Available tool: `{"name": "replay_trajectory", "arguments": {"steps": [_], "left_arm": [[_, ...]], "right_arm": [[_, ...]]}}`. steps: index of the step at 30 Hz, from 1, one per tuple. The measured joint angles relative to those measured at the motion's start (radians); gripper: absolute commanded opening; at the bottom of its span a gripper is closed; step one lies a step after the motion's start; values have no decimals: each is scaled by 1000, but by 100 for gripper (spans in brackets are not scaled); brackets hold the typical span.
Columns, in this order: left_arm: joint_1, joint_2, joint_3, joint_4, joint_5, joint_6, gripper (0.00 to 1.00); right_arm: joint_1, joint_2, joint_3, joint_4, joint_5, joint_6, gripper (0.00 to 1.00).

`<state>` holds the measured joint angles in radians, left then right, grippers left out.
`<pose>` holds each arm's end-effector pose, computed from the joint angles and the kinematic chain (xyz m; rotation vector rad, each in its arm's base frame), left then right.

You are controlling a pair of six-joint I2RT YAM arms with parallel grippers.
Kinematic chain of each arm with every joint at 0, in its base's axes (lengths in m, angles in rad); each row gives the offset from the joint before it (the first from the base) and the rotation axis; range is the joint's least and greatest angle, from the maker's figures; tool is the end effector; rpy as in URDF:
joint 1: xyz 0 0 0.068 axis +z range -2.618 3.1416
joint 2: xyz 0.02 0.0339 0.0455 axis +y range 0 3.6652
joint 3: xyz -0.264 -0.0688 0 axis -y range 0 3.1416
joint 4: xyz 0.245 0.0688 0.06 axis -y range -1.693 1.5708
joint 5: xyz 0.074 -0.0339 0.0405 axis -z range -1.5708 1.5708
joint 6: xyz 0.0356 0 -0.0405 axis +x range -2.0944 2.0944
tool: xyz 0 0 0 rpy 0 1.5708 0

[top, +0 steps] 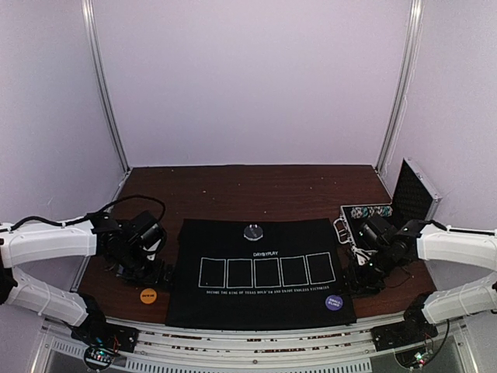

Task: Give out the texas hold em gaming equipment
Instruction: Place the small blind button in the small blind area.

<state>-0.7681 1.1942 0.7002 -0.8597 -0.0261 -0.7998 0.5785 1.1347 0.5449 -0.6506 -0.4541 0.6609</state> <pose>0.1378 -0.1318 0.1886 -0.0512 2.9624 -0.2006 0.1420 0.1114 0.1661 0.0082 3.0187 0.8594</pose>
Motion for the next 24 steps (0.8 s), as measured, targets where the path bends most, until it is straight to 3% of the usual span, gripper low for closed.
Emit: {"name": "replay_trajectory", "arguments": {"steps": [8,15,24], "left_arm": [[78,-51,-103,6,12,-23,98],[97,-56,-130,34,24,-63,81],[99,-55,-182,73,39,-124,72]], "right_arm": [[11,-18,200,-85,154,-11,57],[27,-13,234,-84,181,-29,57],[33,-2,234,-76,182,-35,57]]}}
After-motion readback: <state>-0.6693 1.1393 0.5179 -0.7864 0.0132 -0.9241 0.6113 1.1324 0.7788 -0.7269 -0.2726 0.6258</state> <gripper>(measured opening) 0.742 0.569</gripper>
